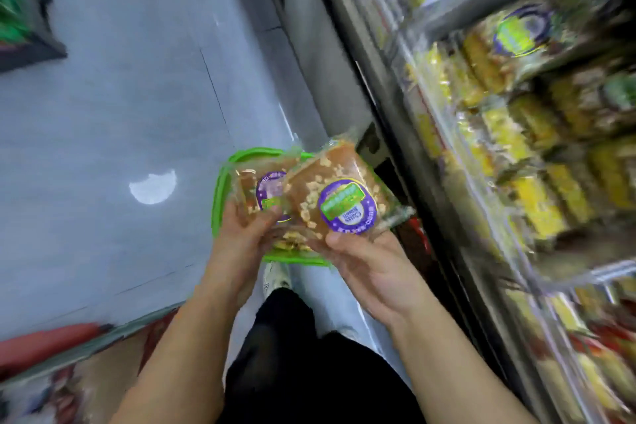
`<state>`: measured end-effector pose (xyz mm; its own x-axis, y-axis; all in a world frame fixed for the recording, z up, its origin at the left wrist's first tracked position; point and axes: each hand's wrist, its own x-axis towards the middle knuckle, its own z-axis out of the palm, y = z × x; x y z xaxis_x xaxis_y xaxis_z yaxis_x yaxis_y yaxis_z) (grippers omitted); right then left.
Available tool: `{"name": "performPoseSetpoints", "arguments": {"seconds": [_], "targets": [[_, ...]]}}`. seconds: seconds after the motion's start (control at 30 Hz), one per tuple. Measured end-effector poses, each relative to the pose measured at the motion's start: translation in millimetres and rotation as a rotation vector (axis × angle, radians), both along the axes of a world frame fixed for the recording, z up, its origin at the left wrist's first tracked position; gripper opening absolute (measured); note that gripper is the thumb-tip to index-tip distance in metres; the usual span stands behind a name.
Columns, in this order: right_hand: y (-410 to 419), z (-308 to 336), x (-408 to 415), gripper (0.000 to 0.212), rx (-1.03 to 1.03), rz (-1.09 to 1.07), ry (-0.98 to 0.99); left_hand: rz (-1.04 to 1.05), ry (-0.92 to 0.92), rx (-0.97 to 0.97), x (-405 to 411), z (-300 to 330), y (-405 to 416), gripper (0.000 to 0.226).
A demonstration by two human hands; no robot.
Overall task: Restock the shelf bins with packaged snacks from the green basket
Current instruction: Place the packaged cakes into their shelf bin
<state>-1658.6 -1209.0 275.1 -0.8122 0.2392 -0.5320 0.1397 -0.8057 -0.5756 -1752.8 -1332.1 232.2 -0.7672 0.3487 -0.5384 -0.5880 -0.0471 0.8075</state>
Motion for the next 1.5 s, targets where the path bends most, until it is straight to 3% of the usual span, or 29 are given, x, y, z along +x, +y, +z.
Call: {"name": "performPoseSetpoints", "arguments": {"seconds": [0.17, 0.33, 0.63, 0.73, 0.97, 1.13, 1.2, 1.33, 1.43, 1.5], "targets": [[33.7, 100.0, 29.7, 0.043, 0.06, -0.069, 0.129, -0.204, 0.22, 0.097, 2.3, 105.4, 44.2, 0.052], [80.1, 144.2, 54.0, 0.033, 0.157, -0.381, 0.035, -0.383, 0.366, 0.146, -6.7, 148.9, 110.3, 0.044], [113.1, 135.1, 74.2, 0.037, -0.028, -0.899, -0.19, -0.773, 0.282, 0.092, -32.5, 127.7, 205.8, 0.019], [110.8, 123.8, 74.1, 0.039, 0.036, -1.062, -0.29, -0.852, 0.235, 0.087, -43.5, 121.1, 223.2, 0.027], [110.7, 114.8, 68.2, 0.041, 0.2, -1.147, -0.438, -0.974, 0.332, 0.041, -42.4, 110.9, 253.9, 0.021], [116.5, 106.9, 55.8, 0.051, 0.066, -1.244, -0.451, -1.01, 0.375, -0.035, -23.8, 103.7, 271.8, 0.026], [115.1, 102.8, 43.8, 0.053, -0.037, -1.372, -0.355, -1.108, 0.535, -0.099, -18.7, 102.2, 276.4, 0.033], [119.6, 101.7, 25.5, 0.05, -0.124, -1.531, -0.15, -1.188, 1.091, -0.349, -16.3, 102.7, 278.5, 0.048], [120.1, 92.6, 17.8, 0.054, -0.13, -1.434, -0.332, -1.147, 1.408, -0.539, -14.0, 109.1, 276.8, 0.044], [121.2, 87.6, 17.0, 0.057, -0.203, -1.426, -0.401, -1.137, 1.486, -0.593, -14.0, 113.4, 276.7, 0.041]]}}
